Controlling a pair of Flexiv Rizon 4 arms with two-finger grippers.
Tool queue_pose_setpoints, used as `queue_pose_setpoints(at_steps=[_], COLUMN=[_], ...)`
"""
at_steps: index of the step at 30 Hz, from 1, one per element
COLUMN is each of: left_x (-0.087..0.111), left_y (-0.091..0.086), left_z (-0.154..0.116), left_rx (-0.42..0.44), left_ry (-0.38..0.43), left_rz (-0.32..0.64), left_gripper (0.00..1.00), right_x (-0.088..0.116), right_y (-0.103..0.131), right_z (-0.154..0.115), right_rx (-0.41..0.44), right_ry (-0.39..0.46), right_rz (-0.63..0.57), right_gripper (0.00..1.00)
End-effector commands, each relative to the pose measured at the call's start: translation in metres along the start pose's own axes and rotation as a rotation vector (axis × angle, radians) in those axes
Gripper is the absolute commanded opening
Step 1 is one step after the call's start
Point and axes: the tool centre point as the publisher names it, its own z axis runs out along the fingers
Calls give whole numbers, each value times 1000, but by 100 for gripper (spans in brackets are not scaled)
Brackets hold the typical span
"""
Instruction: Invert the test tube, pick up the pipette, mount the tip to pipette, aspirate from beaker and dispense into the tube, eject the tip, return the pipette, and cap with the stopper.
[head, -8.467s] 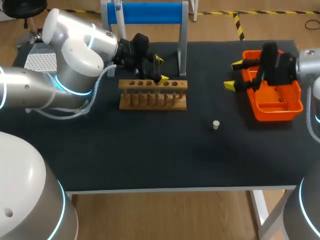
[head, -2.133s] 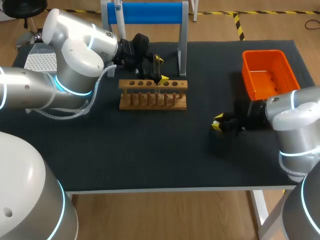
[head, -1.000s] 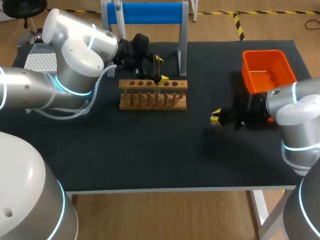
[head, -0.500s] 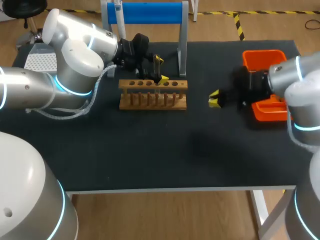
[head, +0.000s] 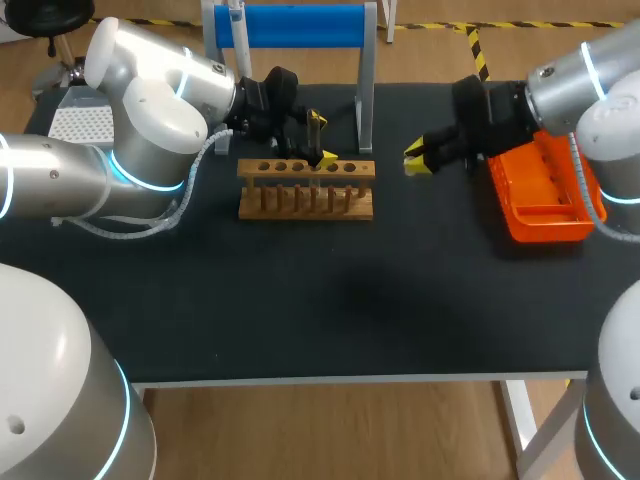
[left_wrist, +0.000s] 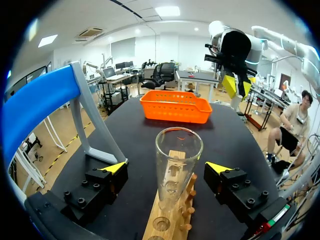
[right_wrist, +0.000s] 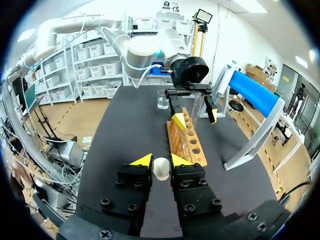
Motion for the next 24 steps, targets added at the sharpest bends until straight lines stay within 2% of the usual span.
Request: queue_pose_setpoints(at_steps=[1, 19, 24], left_x=[-1, -1, -1], left_y=[0, 0, 0], left_z=[0, 0, 0], left_rx=[-3, -3, -3], left_ry=[2, 2, 2], left_rz=[-1, -1, -1], left_gripper=[100, 100, 100], right_x=[-1, -1, -12], right_y=[0, 0, 7], right_z=[-3, -3, 8], right_rx=[2, 2, 16], right_ry=[10, 10, 29], right_rz=[0, 0, 0], right_gripper=[0, 0, 0])
